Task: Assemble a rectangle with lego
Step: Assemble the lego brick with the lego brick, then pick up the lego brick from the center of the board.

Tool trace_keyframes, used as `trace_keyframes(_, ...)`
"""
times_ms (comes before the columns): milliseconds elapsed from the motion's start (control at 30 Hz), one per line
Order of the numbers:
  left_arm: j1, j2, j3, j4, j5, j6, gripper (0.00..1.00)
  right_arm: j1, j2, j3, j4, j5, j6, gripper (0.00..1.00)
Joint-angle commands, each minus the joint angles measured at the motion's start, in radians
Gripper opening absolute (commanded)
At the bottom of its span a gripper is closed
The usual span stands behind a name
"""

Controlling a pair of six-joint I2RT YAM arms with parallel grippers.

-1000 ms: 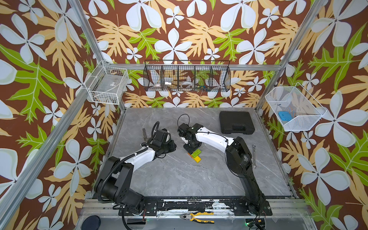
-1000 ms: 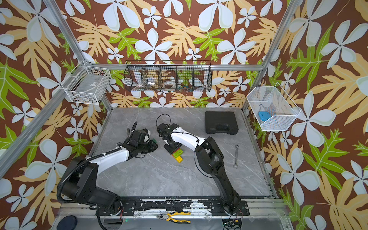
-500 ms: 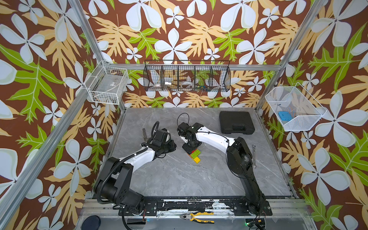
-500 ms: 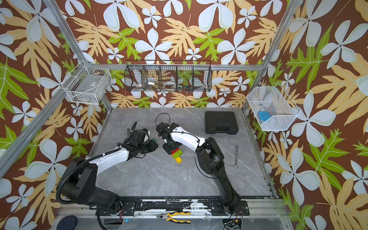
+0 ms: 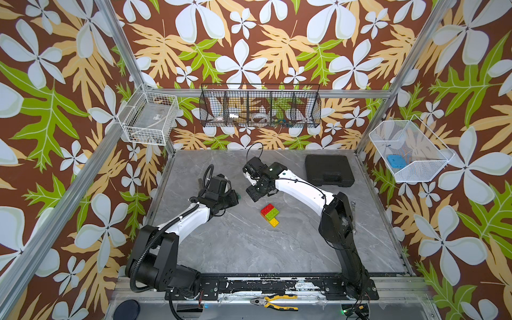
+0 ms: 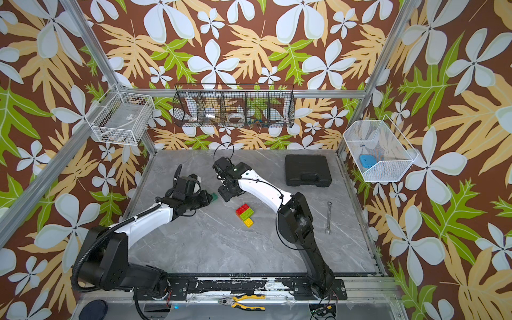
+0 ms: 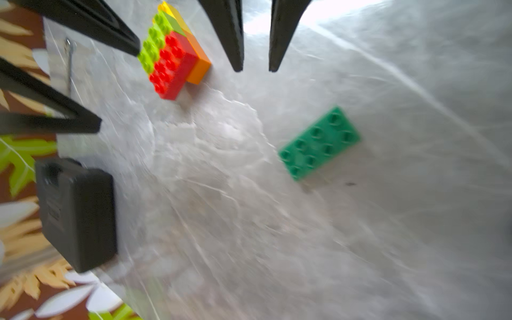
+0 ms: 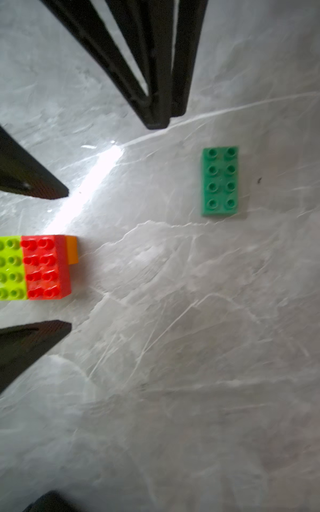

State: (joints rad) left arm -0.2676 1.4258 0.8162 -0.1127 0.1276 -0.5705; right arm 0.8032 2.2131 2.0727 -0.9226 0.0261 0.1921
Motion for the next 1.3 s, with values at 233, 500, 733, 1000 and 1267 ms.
trace_keyframes(233, 0.235, -0.181, -0.068, -0.126, -0.147, -0.005, 0.24, 0.067, 0.322, 0.319, 0.115, 0.017, 0.073, 0.8)
trace_keyframes(500, 0.242, -0.211, -0.126, -0.038, -0.063, -0.039, 0.35, 0.067, 0.417, 0.373, 0.183, 0.073, 0.052, 0.83)
trace_keyframes(733, 0.242, -0.253, -0.142, -0.015, -0.071, -0.029, 0.4, 0.068, 0.455, 0.367, 0.23, 0.048, 0.07, 0.81)
trace_keyframes(1000, 0.242, -0.262, -0.145, -0.005, -0.043, -0.021, 0.4, 0.068, 0.462, 0.362, 0.256, 0.057, 0.086, 0.64)
trace_keyframes(1267, 0.242, -0.273, -0.148, -0.006, -0.03, -0.012, 0.38, 0.068, 0.354, 0.226, 0.303, 0.013, 0.086, 0.47)
